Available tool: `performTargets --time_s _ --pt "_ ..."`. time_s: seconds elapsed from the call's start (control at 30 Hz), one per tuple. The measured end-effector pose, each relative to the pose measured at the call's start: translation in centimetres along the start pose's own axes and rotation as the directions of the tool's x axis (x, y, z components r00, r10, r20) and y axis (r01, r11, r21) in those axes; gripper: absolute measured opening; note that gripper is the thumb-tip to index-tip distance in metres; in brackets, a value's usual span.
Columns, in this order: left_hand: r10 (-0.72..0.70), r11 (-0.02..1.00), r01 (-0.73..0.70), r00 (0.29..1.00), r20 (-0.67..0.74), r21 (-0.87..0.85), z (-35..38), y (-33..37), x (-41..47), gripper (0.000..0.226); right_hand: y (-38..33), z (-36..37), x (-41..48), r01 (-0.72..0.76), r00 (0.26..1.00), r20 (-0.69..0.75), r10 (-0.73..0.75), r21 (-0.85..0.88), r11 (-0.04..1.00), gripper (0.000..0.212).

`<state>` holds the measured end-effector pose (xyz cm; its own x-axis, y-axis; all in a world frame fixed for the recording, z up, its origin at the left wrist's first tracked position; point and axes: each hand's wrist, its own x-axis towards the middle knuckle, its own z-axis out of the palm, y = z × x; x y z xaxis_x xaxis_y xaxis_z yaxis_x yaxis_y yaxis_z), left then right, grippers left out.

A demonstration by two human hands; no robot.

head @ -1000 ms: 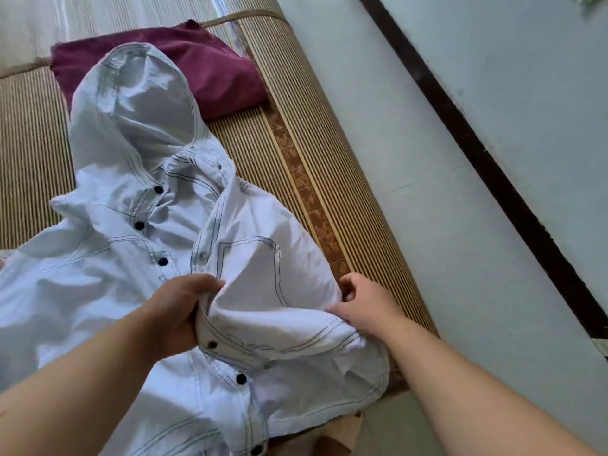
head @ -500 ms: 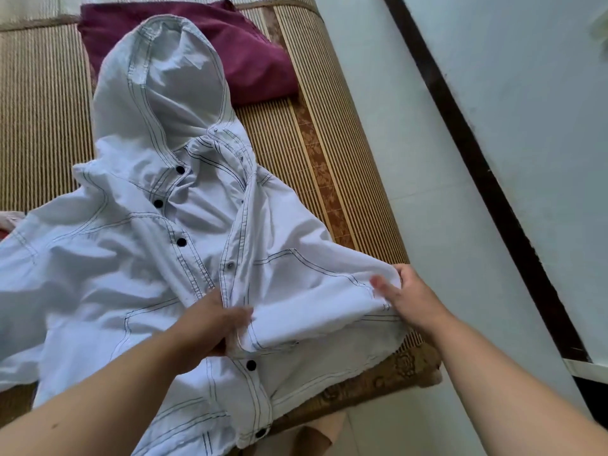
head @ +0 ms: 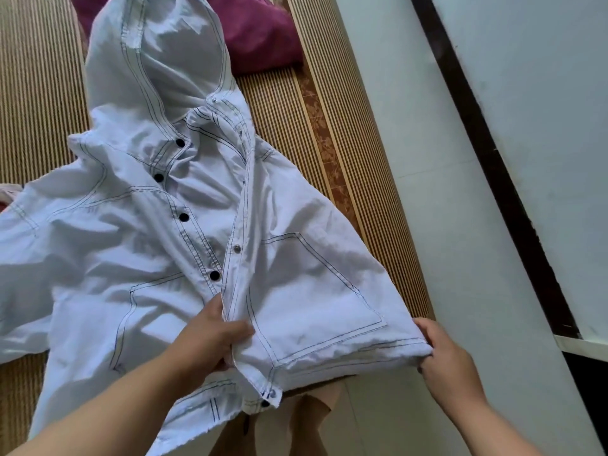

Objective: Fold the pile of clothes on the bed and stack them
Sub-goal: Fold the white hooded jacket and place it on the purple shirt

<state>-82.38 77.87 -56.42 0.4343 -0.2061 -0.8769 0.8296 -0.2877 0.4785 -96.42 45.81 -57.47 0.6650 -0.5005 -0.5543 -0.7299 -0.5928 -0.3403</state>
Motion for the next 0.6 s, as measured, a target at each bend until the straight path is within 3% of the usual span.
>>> performTargets --time_s 0.07,0.17,0.23,0.37,0.4,0.47,0.6 --pt "0.053 0.981 -0.031 0.992 -0.112 0.193 -0.6 -0.8 0.1 0.036 0.3 0.6 -0.4 0.004 0.995 0.103 0.003 -0.063 0.998 0.052" --pt "0.129 0.872 0.004 0.963 -0.238 0.490 -1.5 -2.2 0.6 0.020 0.0 1.5 -0.7 0.010 0.983 0.185 0.015 -0.132 0.991 0.066" --pt "0.140 0.776 0.043 0.961 -0.239 0.629 -2.1 -3.1 0.9 0.011 -1.0 2.0 -0.5 0.013 0.995 0.102 -0.002 -0.110 0.994 0.063" --pt "0.008 0.518 0.140 0.986 -0.168 0.844 -3.1 -4.5 0.7 0.004 -5.9 2.7 1.7 0.117 0.990 -0.075 -0.121 -0.052 0.992 0.050" --pt "0.011 0.523 0.153 0.982 -0.186 0.838 -3.2 -4.6 0.6 0.008 -7.6 2.9 2.5 0.152 0.985 -0.085 -0.152 -0.014 0.988 0.050" --pt "0.096 0.630 0.119 0.969 -0.229 0.767 -3.0 -4.2 0.6 0.017 -10.7 3.3 4.2 0.207 0.977 -0.056 -0.205 0.034 0.978 0.057" --pt "0.372 0.800 -0.106 0.860 -0.350 0.590 -2.0 1.1 3.1 0.040 -15.7 3.9 8.3 0.222 0.975 0.004 -0.222 -0.046 0.974 0.075"
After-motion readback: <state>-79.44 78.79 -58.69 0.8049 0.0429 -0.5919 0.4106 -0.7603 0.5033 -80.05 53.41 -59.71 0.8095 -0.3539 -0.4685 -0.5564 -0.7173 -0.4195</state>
